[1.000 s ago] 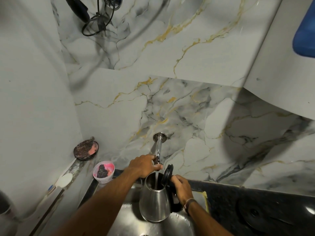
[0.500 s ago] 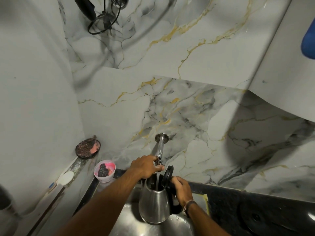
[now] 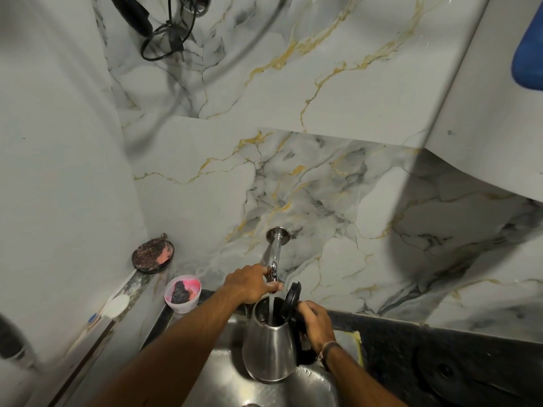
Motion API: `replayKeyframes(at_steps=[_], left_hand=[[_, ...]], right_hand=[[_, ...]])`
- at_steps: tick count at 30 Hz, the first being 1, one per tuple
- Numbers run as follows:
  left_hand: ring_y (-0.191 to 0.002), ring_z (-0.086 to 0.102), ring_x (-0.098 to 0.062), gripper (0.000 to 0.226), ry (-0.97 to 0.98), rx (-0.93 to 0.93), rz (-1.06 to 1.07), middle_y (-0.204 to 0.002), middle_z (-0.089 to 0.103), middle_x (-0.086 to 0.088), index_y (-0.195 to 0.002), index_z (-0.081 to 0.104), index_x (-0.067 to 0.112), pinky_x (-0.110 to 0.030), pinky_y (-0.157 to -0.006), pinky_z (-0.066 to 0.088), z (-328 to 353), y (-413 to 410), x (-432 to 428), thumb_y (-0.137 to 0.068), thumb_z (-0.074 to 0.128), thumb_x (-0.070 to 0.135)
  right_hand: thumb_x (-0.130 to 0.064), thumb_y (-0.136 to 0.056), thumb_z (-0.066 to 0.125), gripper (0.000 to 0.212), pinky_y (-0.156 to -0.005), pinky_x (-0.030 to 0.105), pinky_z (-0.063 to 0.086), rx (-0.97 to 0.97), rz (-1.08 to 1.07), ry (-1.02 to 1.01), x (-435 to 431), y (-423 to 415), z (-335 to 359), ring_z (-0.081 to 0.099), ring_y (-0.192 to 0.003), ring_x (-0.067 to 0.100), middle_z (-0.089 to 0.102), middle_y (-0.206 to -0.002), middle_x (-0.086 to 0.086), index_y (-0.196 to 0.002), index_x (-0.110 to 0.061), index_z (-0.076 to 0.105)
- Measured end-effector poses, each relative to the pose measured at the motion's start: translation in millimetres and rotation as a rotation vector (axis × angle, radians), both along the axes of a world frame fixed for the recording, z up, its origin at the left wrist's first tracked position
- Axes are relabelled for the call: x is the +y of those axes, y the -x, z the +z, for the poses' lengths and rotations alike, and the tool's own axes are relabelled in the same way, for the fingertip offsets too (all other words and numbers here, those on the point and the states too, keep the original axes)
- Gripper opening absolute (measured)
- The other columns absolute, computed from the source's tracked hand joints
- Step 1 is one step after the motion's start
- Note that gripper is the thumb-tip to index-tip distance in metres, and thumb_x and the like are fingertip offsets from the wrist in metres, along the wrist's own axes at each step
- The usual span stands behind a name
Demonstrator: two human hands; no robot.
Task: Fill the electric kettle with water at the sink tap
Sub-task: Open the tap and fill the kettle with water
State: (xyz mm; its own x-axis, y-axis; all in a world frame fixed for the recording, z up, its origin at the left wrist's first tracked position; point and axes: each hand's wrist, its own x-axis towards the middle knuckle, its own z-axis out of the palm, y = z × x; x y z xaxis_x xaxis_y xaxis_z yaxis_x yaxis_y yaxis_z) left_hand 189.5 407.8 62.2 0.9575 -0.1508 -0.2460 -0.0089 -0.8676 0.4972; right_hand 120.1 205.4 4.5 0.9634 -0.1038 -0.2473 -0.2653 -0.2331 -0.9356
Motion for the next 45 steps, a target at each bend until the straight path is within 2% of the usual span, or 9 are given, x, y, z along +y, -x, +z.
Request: replayKeyframes(at_steps=[3,11,15,17,21,26,30,33,45], left_hand=[[-0.104,0.075,-0.025,0.059,0.004,0.003,0.007,-0.114,0.079,0.000,-0.127,0.069,0.031,-0.049,-0.102,0.058,-0.6,0.0,0.1,-0.091,0.067,0.077],[-0.102,0.074,-0.022,0.055,0.018,0.016,-0.010,-0.112,0.078,0.002,-0.128,0.070,0.029,-0.046,-0.100,0.058,3.8,0.6,-1.0,-0.093,0.069,0.072],[-0.105,0.072,-0.022,0.059,0.003,0.021,-0.005,-0.115,0.077,0.002,-0.131,0.069,0.029,-0.045,-0.101,0.056,4.7,0.0,-0.3,-0.093,0.068,0.074],[-0.107,0.072,-0.023,0.060,0.004,0.023,-0.004,-0.118,0.076,0.001,-0.133,0.069,0.029,-0.047,-0.103,0.056,4.8,0.1,-0.7,-0.093,0.068,0.073],[-0.106,0.072,-0.023,0.060,-0.001,0.026,0.000,-0.117,0.076,0.001,-0.131,0.069,0.029,-0.046,-0.102,0.056,5.2,-0.1,-1.3,-0.092,0.067,0.074],[-0.102,0.074,-0.021,0.056,-0.007,0.051,-0.002,-0.112,0.078,0.002,-0.125,0.071,0.030,-0.047,-0.101,0.057,4.6,-3.1,-0.8,-0.091,0.069,0.074],[-0.100,0.074,-0.021,0.053,-0.004,0.066,-0.007,-0.109,0.078,0.001,-0.122,0.070,0.028,-0.048,-0.102,0.057,5.6,-4.8,-0.9,-0.092,0.070,0.072],[-0.100,0.074,-0.021,0.052,-0.003,0.070,-0.008,-0.109,0.078,0.001,-0.121,0.070,0.028,-0.048,-0.101,0.057,6.1,-5.2,-0.3,-0.092,0.070,0.072],[-0.097,0.075,-0.019,0.044,0.016,0.078,-0.018,-0.106,0.079,0.001,-0.116,0.071,0.029,-0.048,-0.102,0.057,8.0,-4.0,-1.5,-0.094,0.071,0.068]], right_hand=[[-0.029,-0.097,0.064,0.028,-0.081,0.040,0.051,0.007,-0.006,-0.002,-0.9,-0.6,-1.1,0.062,-0.079,0.022,0.067,-0.077,0.007,-0.073,-0.016,0.064],[-0.030,-0.096,0.067,0.027,-0.076,0.037,0.049,0.000,0.001,-0.024,-3.8,1.4,2.9,0.061,-0.078,0.021,0.065,-0.077,0.008,-0.074,-0.015,0.064],[-0.040,-0.089,0.067,0.036,-0.080,0.041,0.052,-0.004,0.012,-0.018,-5.7,2.1,2.1,0.063,-0.081,0.023,0.071,-0.085,0.024,-0.078,-0.006,0.068],[-0.041,-0.089,0.067,0.041,-0.082,0.042,0.053,0.004,0.016,-0.017,-6.4,1.6,1.5,0.064,-0.083,0.024,0.073,-0.087,0.022,-0.081,-0.002,0.069],[-0.029,-0.097,0.066,0.025,-0.079,0.039,0.051,0.006,0.016,-0.020,-8.2,-1.0,1.7,0.062,-0.081,0.023,0.067,-0.080,0.010,-0.078,-0.012,0.066],[-0.047,-0.083,0.067,0.032,-0.079,0.042,0.053,0.011,0.017,-0.015,-6.5,-0.9,2.7,0.063,-0.078,0.022,0.068,-0.076,0.006,-0.074,-0.016,0.066],[-0.041,-0.088,0.067,0.029,-0.078,0.042,0.050,0.003,0.010,-0.012,-4.2,-0.9,3.3,0.061,-0.076,0.022,0.065,-0.071,0.002,-0.070,-0.019,0.063],[-0.048,-0.080,0.065,0.031,-0.077,0.041,0.050,0.006,0.003,-0.004,-2.8,-1.4,4.0,0.060,-0.075,0.020,0.064,-0.070,0.002,-0.068,-0.020,0.061],[-0.029,-0.096,0.067,0.027,-0.070,0.032,0.047,-0.001,0.009,0.003,-4.2,-1.5,3.4,0.056,-0.072,0.017,0.061,-0.071,0.004,-0.074,-0.014,0.062]])
